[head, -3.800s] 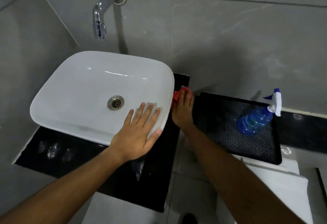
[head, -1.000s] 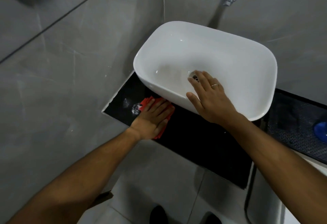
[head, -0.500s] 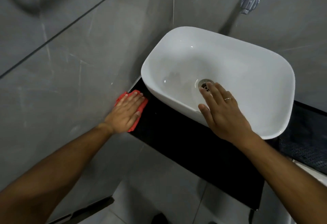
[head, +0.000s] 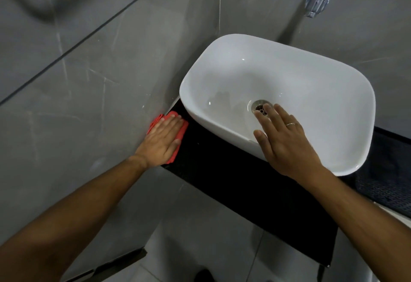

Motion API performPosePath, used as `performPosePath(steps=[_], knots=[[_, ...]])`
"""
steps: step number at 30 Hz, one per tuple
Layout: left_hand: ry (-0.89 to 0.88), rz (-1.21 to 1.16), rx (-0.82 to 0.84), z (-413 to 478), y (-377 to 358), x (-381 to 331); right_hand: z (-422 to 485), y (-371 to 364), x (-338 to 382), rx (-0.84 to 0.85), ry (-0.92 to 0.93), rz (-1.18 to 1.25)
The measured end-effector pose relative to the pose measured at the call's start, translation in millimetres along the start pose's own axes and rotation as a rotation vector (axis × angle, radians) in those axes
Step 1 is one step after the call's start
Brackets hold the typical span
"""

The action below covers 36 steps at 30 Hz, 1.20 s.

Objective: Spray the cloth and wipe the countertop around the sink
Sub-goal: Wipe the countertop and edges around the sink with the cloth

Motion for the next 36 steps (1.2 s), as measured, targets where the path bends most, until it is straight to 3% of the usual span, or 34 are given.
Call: performPosePath(steps=[7,13,19,23,27,36], knots=[[0.042,0.044,0.002,-14.5,0.9,-1.6,0.7,-3.6,0.1,0.002,-0.012,0.069],[0.16,-0.015,-0.118,6.8,-8.4,-61.6,0.1,-3.1,1.4,0.007,-0.033,0.104],[0.096,0.009,-0.159,-6.5,-28.7,-178.1,0.0,3.0,4.4,0.026,-0.055,0.124],[-0.121,-0.111,-0.083,-19.2,-47.1,-234.8,-0.4,3.6,2.3,0.042,-0.06,0.111],[-0.275,-0.112,-0.034,-23.1,-36.3,-191.6,-4.4,2.4,-5.9,0.019,-0.035,0.067],[-0.12,0.092,0.087,-45.8,3.9,-11.8,-6.0,-5.6,-17.0,-0.008,0.059,-0.009]])
Point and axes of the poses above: each hand's wrist, its own z-axis towards the middle knuckle, its own y-axis out of the back of the hand, x = y × z, the point moved 1 cm from there along z, towards the middle knuckle, and after that the axes turned 8 degrees about -x, right-handed, at the moved point
